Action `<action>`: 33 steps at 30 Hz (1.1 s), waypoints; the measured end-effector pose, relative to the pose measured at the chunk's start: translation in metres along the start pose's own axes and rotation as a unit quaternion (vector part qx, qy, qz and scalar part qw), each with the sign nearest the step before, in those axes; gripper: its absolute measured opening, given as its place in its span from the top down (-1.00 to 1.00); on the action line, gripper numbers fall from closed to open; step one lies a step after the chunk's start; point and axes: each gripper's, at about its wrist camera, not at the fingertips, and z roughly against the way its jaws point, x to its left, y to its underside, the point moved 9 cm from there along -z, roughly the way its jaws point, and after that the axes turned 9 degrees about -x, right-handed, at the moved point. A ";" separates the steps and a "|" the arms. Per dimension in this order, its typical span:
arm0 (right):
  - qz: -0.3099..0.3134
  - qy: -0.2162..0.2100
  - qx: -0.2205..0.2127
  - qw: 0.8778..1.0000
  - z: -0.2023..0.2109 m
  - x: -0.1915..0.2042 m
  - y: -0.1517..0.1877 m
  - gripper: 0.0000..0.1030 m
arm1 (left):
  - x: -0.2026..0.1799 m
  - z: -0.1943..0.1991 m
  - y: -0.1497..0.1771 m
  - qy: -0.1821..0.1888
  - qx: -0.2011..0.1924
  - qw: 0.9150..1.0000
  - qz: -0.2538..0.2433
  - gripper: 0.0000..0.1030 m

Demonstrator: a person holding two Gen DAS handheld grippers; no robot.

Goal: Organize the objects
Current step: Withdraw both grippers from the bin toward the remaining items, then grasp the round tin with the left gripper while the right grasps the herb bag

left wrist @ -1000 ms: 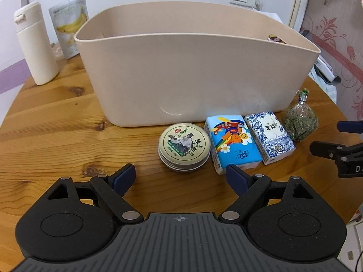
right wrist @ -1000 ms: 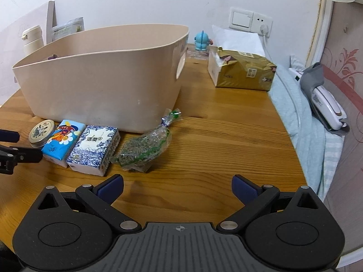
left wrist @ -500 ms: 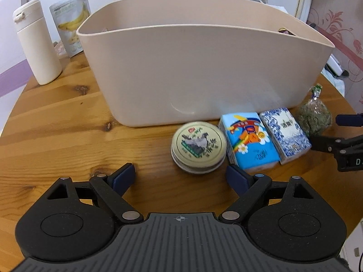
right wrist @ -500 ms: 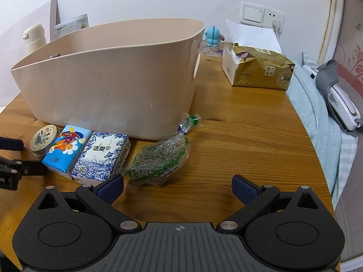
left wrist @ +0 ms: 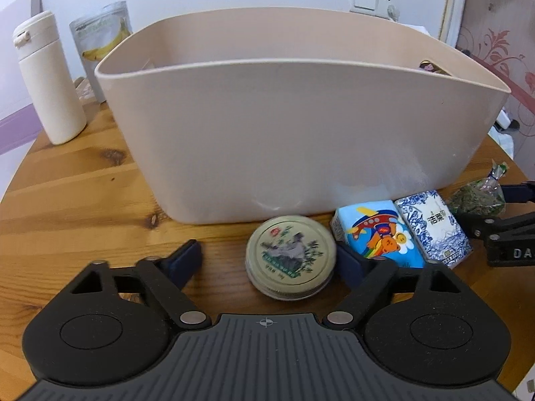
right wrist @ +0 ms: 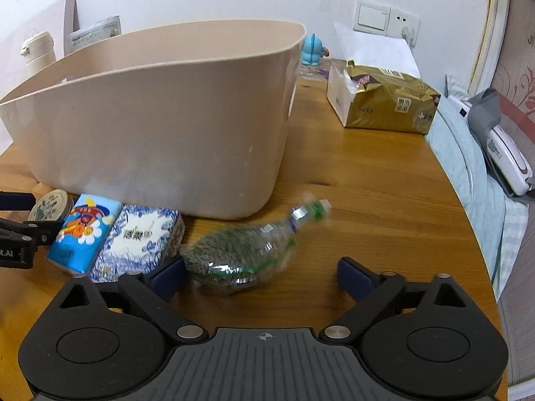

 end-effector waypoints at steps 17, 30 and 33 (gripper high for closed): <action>0.021 -0.018 -0.009 1.000 0.007 0.019 -0.007 0.22 | -0.001 0.008 -0.003 0.013 -0.001 1.000 -0.010 -0.08; 0.012 -0.010 -0.017 1.000 0.023 0.013 0.001 0.24 | 0.003 0.034 0.002 0.010 -0.013 1.000 -0.012 -0.08; 0.010 -0.009 -0.025 1.000 0.031 0.010 -0.001 0.24 | 0.002 0.041 -0.002 0.009 -0.020 1.000 -0.015 -0.08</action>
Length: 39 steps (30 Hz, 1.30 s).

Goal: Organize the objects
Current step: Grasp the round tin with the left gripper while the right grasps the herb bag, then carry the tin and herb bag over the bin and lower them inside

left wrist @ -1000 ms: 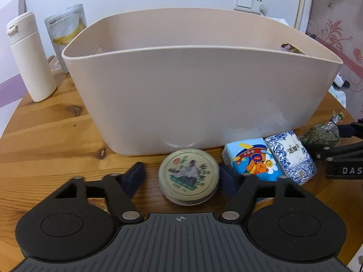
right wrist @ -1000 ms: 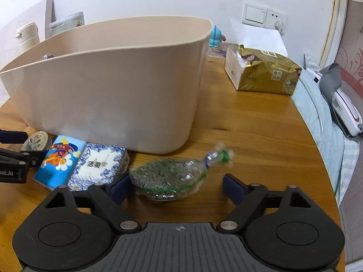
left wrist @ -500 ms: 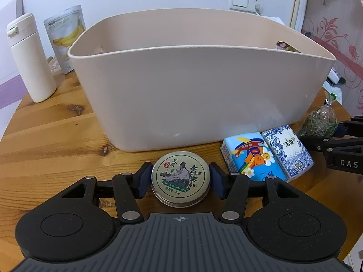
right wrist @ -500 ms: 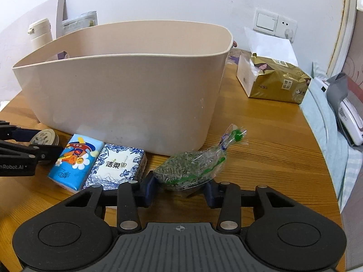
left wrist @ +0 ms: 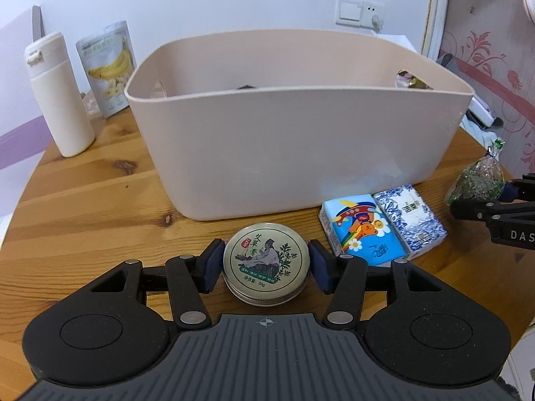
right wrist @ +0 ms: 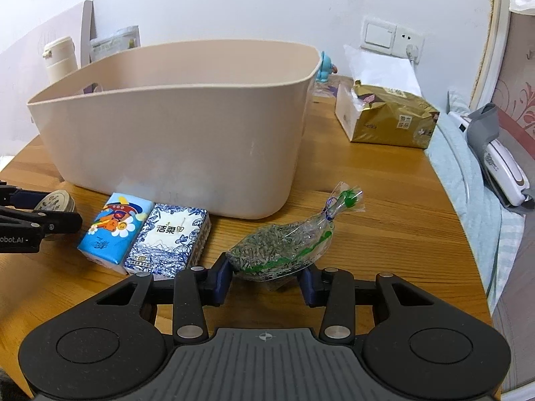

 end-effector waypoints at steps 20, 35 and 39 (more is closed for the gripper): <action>0.012 0.004 -0.080 0.997 0.069 -0.006 -0.040 0.24 | 0.001 0.060 -0.051 -0.005 -0.080 0.997 -0.018 -0.08; 0.022 -0.008 -0.132 0.991 0.083 -0.002 -0.085 0.24 | 0.004 0.072 -0.096 -0.003 -0.121 0.993 -0.018 -0.08; 0.021 -0.006 -0.143 0.989 0.080 0.002 -0.097 0.24 | 0.002 0.067 -0.110 -0.001 -0.128 0.991 -0.024 -0.08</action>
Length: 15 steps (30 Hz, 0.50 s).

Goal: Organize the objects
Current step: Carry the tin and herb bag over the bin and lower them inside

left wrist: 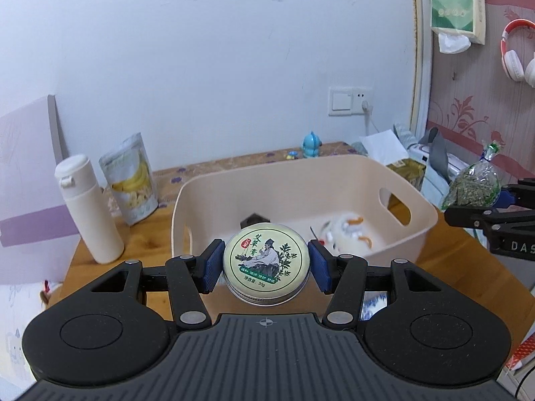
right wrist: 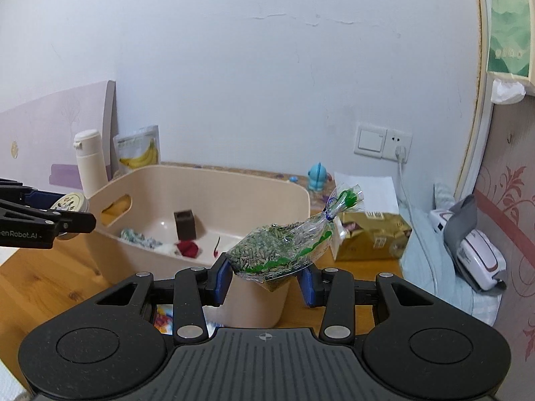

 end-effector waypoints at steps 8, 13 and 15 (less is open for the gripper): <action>0.004 -0.004 -0.007 1.000 -0.019 0.009 -0.016 0.23 | 0.001 -0.025 -0.019 0.002 -0.006 1.000 -0.003 -0.08; 0.005 -0.005 -0.006 1.000 -0.034 0.012 -0.022 0.23 | 0.000 -0.042 -0.026 0.005 -0.003 1.000 -0.007 -0.08; 0.005 -0.005 -0.005 1.000 -0.040 0.013 -0.024 0.23 | 0.000 -0.051 -0.027 0.005 0.000 1.000 -0.007 -0.08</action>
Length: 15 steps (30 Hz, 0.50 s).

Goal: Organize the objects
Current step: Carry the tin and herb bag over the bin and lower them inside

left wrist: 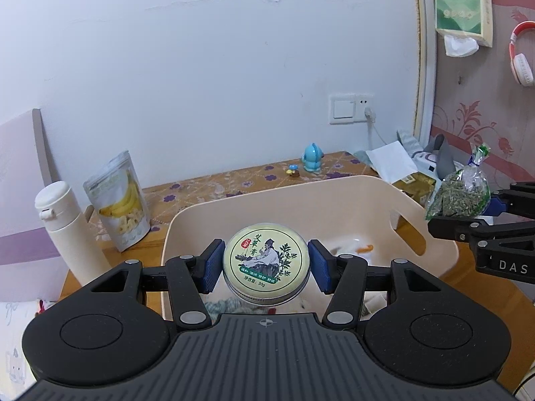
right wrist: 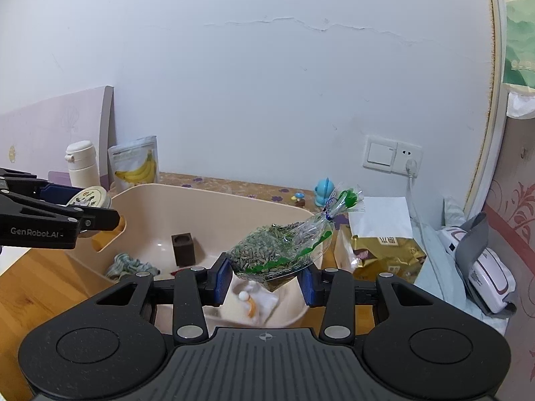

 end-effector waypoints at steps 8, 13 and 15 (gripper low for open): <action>0.003 -0.004 0.005 1.000 -0.024 0.003 -0.006 0.23 | 0.001 -0.034 0.006 0.003 0.021 1.000 0.001 -0.08; 0.007 -0.013 0.017 1.000 -0.043 0.010 -0.002 0.23 | 0.005 -0.056 0.017 -0.004 0.047 0.999 0.000 -0.08; 0.009 -0.016 0.024 1.000 -0.049 0.013 0.000 0.23 | 0.008 -0.064 0.023 -0.004 0.059 0.998 0.005 -0.08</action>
